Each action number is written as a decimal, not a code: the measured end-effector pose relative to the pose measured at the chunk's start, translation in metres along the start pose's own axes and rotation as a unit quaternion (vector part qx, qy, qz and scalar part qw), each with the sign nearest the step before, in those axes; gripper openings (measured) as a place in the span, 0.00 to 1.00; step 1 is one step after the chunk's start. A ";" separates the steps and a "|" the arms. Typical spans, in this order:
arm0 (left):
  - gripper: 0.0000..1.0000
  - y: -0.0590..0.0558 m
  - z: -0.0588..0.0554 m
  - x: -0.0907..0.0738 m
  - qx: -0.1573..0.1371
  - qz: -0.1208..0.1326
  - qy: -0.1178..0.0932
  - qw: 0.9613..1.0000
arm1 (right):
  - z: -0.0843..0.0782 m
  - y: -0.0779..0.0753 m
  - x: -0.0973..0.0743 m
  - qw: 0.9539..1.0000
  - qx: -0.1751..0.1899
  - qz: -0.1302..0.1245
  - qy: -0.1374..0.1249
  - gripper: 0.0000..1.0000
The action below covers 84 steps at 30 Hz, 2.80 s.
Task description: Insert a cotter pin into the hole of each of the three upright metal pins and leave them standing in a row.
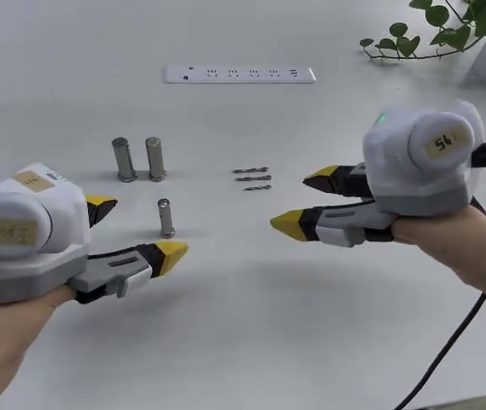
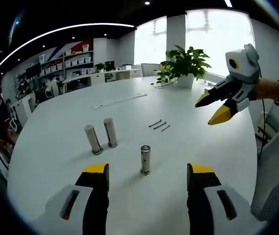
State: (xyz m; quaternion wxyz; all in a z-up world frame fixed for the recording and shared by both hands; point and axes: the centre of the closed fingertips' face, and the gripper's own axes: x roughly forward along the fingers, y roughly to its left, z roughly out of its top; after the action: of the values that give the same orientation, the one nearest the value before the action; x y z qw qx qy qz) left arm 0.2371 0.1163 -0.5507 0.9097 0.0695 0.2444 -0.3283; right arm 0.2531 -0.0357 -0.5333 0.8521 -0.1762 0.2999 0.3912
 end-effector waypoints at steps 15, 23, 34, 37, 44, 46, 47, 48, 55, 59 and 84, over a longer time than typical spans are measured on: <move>0.73 0.001 -0.002 -0.013 0.006 0.013 0.006 1.000 | -0.011 -0.033 0.047 0.995 -0.057 0.048 0.073 0.34; 0.73 0.006 -0.003 -0.017 -0.008 0.022 0.002 1.000 | -0.011 -0.041 0.066 0.989 -0.083 0.064 0.102 0.28; 0.67 0.009 -0.004 -0.024 -0.016 0.030 0.000 0.999 | -0.017 -0.047 0.084 0.982 -0.099 0.088 0.137 0.18; 0.66 0.009 -0.004 -0.024 -0.018 0.032 0.000 0.999 | -0.016 -0.046 0.086 0.980 -0.101 0.090 0.143 0.16; 0.64 0.010 -0.003 -0.025 -0.015 0.036 -0.001 0.999 | -0.017 -0.058 0.095 0.974 -0.117 0.097 0.169 0.08; 0.64 0.011 -0.003 -0.026 -0.016 0.038 -0.001 0.999 | -0.019 -0.058 0.095 0.971 -0.126 0.101 0.178 0.06; 0.64 0.012 -0.003 -0.026 -0.017 0.039 -0.001 0.999 | -0.019 -0.057 0.096 0.970 -0.125 0.102 0.179 0.05; 0.64 0.012 -0.002 -0.026 -0.017 0.040 -0.002 0.999 | -0.019 -0.056 0.096 0.969 -0.125 0.108 0.183 0.04; 0.63 0.013 -0.001 -0.026 -0.019 0.041 -0.004 0.999 | -0.023 -0.056 0.100 0.957 -0.156 0.123 0.211 0.01; 0.63 0.013 -0.001 -0.026 -0.023 0.040 -0.006 0.999 | -0.024 -0.057 0.101 0.952 -0.169 0.127 0.220 0.01; 0.60 0.015 -0.002 -0.028 -0.025 0.037 -0.007 0.999 | -0.029 -0.053 0.097 0.918 -0.227 0.175 0.273 0.00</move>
State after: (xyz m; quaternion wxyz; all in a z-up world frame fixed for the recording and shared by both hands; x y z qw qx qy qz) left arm 0.2267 0.1441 -0.5394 0.9245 0.0536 0.2429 -0.2889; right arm 0.3334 -0.0301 -0.6150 0.5920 -0.4092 0.4502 0.5286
